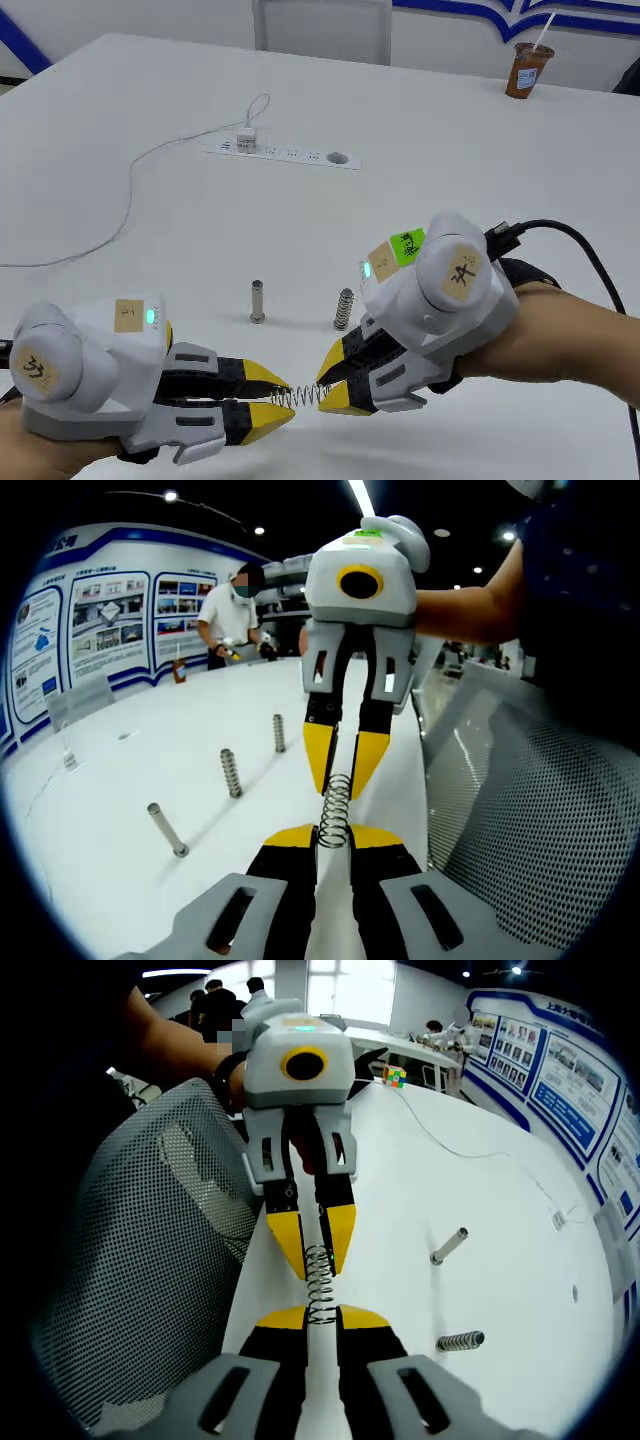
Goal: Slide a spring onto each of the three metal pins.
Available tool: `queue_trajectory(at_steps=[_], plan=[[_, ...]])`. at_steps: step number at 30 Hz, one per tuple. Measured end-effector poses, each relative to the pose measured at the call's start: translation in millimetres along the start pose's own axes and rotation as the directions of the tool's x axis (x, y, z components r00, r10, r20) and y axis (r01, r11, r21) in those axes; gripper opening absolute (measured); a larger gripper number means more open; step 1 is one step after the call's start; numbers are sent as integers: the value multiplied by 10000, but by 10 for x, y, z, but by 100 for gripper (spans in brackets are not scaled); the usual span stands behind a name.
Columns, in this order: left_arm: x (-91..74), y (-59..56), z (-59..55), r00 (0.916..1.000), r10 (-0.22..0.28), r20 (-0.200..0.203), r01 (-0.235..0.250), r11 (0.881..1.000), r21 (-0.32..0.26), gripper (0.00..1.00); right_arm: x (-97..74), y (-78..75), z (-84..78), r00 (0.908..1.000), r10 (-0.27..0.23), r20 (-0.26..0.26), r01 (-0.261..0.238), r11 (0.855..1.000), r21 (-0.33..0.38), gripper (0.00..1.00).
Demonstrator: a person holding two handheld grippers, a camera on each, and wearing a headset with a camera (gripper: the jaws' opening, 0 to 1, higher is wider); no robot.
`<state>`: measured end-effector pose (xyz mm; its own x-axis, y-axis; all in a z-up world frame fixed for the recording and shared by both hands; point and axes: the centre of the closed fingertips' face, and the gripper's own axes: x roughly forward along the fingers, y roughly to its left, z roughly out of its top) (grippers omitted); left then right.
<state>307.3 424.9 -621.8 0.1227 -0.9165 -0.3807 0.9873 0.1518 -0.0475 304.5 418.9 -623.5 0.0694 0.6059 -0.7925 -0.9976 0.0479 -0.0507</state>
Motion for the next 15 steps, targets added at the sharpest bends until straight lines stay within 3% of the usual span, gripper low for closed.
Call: queue_trajectory(at_steps=[15], plan=[[-34, -14, 65, 9998, 5, 184, -1, 9997, -242, 11, 20, 0, -34, 9998, 70, 184, -74, 9997, 224, 15]])
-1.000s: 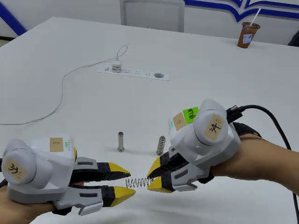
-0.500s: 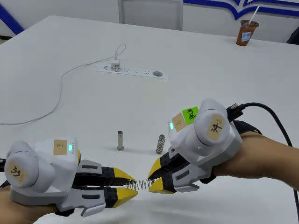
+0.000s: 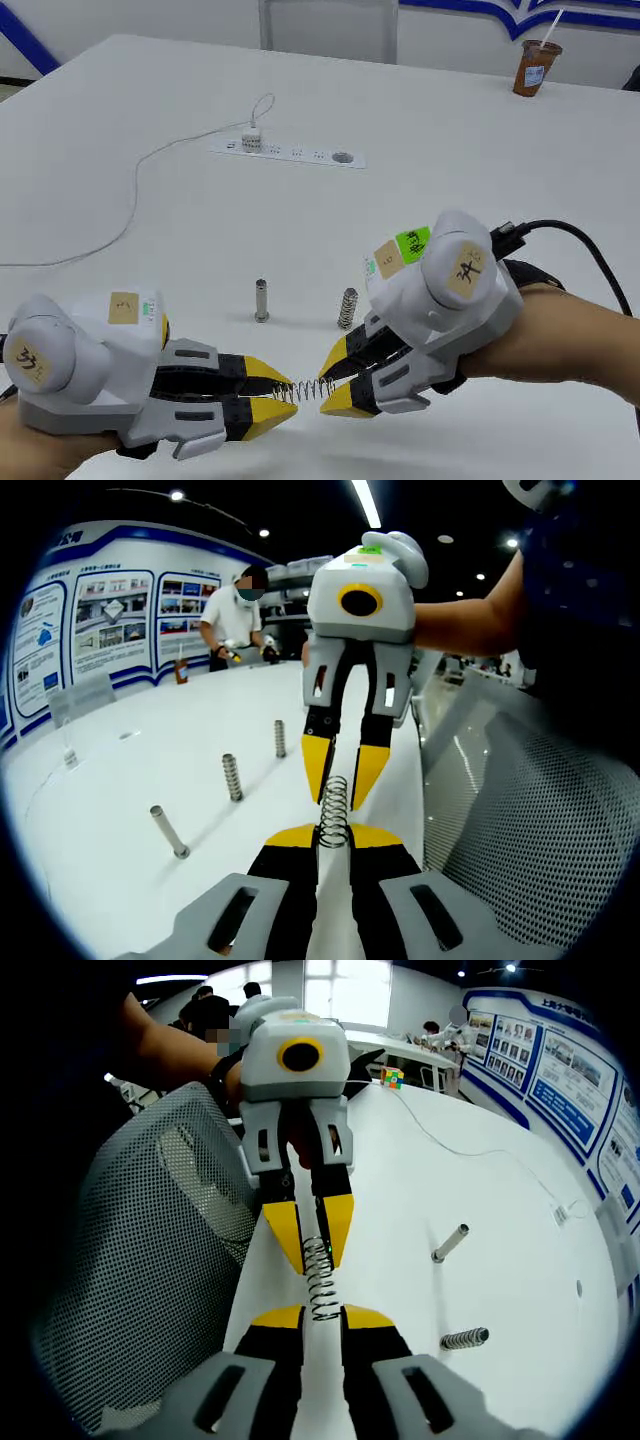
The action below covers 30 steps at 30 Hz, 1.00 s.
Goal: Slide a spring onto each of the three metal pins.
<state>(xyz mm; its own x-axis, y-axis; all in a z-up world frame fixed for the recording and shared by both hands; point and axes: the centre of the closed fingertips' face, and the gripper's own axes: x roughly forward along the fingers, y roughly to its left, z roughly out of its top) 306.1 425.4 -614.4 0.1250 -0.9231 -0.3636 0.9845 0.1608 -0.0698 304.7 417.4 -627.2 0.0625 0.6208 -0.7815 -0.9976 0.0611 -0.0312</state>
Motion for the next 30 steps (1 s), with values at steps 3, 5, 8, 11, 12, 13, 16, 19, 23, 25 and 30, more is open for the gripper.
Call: queue_trajectory(at_steps=[3, 5, 8, 11, 12, 13, 16, 19, 23, 25, 30], plan=[[2, -5, -8, 10000, 12, -50, -12, 10000, -12, 11, -10, 2, 7, 9999, -19, 119, 19, 10000, -38, 13], [6, -3, -18, 10000, 48, -80, -48, 10000, -44, 11, -35, 1, 36, 9997, -8, 240, 7, 10000, 24, 12], [6, 7, -30, 9999, 117, -91, -118, 9999, -122, 11, -95, -24, 133, 9975, -11, 710, -9, 9996, 289, 12], [9, 10, -25, 9999, 147, -80, -148, 9998, -134, 11, -134, -33, 216, 9953, -8, 970, -29, 9993, 386, 12], [10, 12, -24, 9998, 160, -88, -161, 9998, -125, 11, -138, -34, 234, 9949, -7, 1011, -35, 9992, 407, 12], [8, 18, -26, 9998, 177, -97, -178, 9998, -129, 11, -143, -35, 267, 9938, -4, 1113, -43, 9991, 414, 12], [1, 28, -27, 9997, 226, -94, -227, 9996, -141, 11, -159, -32, 368, 9893, 19, 1461, -90, 9988, 481, 12], [-4, 31, -18, 9997, 246, -41, -246, 9996, -163, 11, -156, -34, 431, 9877, -30, 1563, -37, 9991, 424, 12], [-5, 39, -10, 9996, 275, 6, -275, 9995, -167, 11, -150, -36, 525, 9854, -31, 1703, -27, 9994, 340, 12], [-5, 49, -5, 9995, 316, 34, -316, 9994, -162, 11, -145, -40, 557, 9859, -48, 1670, -1, 9996, 293, 12], [1, 67, 17, 9991, 384, 176, -380, 9991, -190, 11, -124, -44, 635, 9863, -49, 1650, 24, 9999, 151, 12]])
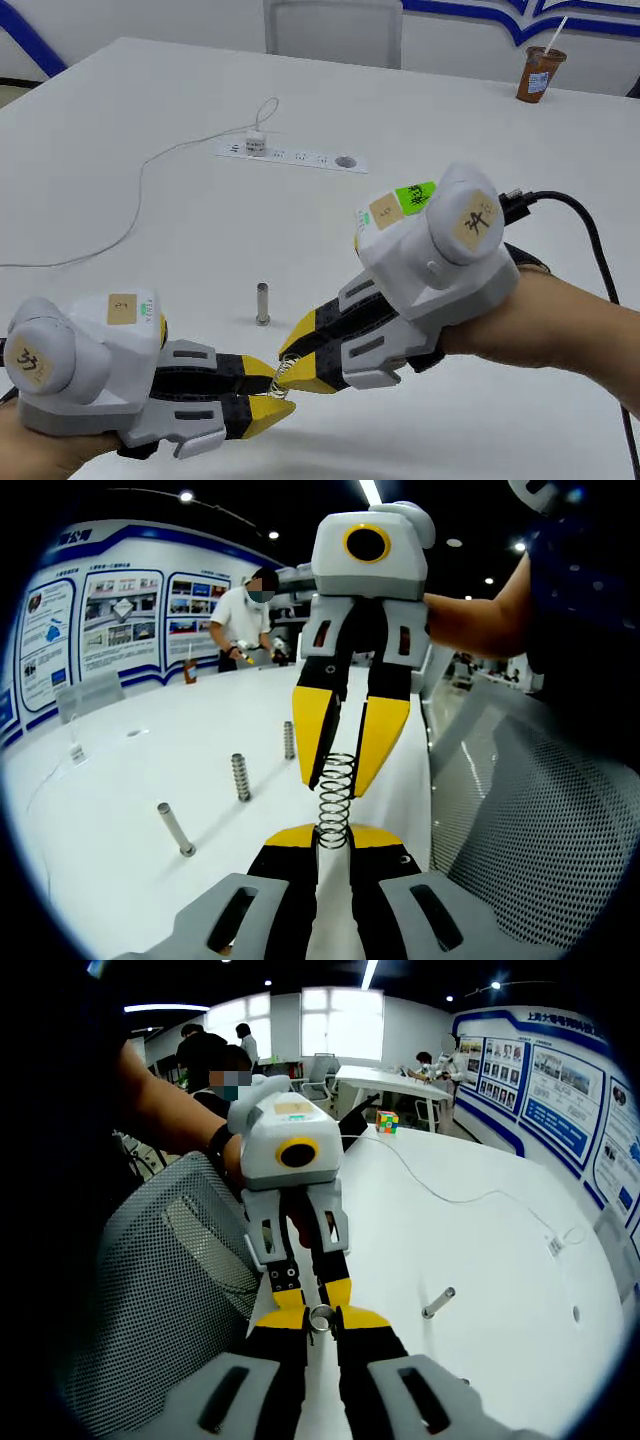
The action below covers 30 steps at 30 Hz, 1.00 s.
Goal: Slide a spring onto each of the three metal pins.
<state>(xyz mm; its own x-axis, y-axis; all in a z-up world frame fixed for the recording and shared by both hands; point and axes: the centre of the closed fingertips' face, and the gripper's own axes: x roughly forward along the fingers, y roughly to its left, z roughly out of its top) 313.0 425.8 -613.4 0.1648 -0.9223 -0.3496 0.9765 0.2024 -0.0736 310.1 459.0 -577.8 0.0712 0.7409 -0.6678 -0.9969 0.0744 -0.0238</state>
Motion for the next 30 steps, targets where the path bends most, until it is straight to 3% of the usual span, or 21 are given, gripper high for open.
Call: queue_trajectory(at_steps=[7, 30], plan=[[3, 26, 13, 9999, 68, 117, -68, 10000, -22, 11, 57, -20, 54, 10000, -32, -25, 32, 9998, -178, 12], [-5, 50, 15, 9996, 227, 184, -224, 9997, -130, 11, 41, -72, 13, 9997, -240, -54, 240, 9996, -126, 12]])
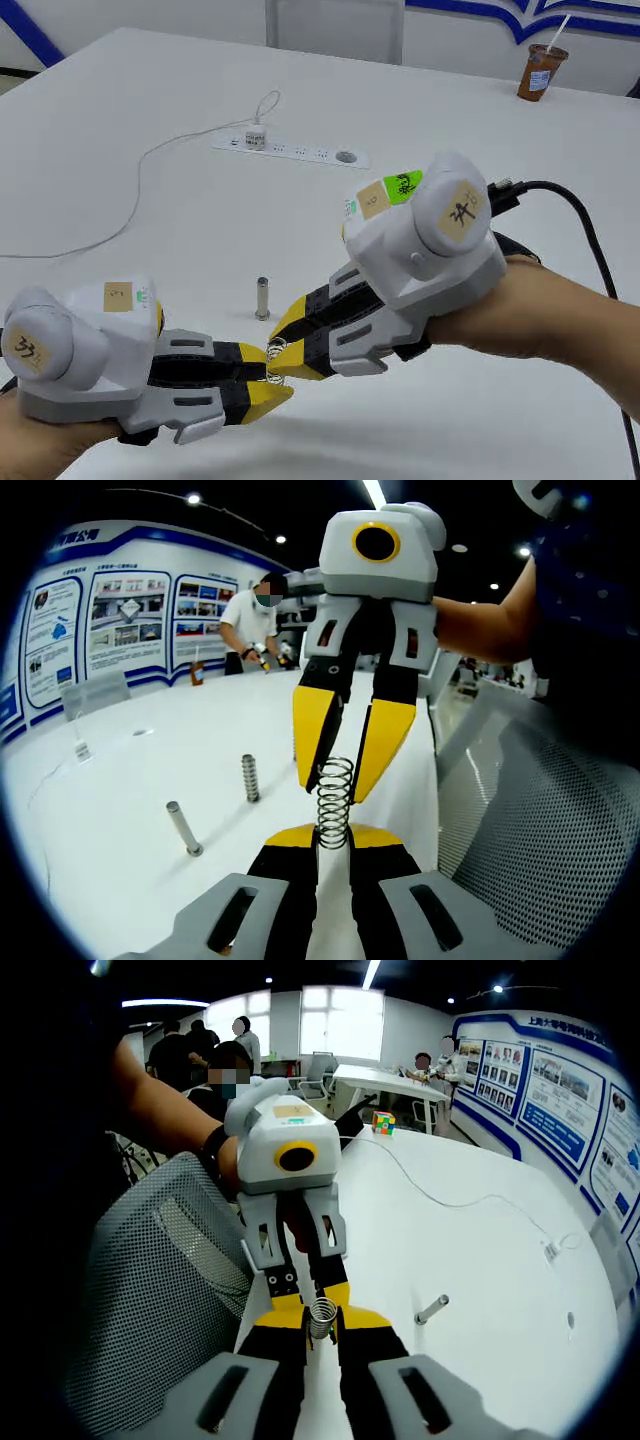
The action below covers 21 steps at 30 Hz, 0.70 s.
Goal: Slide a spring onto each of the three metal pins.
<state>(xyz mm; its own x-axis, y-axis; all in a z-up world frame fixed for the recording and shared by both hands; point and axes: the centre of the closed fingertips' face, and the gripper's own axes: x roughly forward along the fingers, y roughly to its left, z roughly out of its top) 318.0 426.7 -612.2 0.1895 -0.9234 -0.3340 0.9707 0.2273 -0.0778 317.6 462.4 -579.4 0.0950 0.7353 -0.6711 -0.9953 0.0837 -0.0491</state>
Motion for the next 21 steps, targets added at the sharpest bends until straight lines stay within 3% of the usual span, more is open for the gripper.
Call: queue_trajectory(at_steps=[10, 21], plan=[[-9, 59, 13, 9996, 300, 7, -300, 9995, 65, 12, -11, -41, 10, 9998, -169, 142, 166, 9997, 190, 12], [-79, 166, -30, 9965, 829, -75, -830, 9963, -237, 30, -68, -185, 64, 9975, -604, 364, 589, 9975, 398, 12]])
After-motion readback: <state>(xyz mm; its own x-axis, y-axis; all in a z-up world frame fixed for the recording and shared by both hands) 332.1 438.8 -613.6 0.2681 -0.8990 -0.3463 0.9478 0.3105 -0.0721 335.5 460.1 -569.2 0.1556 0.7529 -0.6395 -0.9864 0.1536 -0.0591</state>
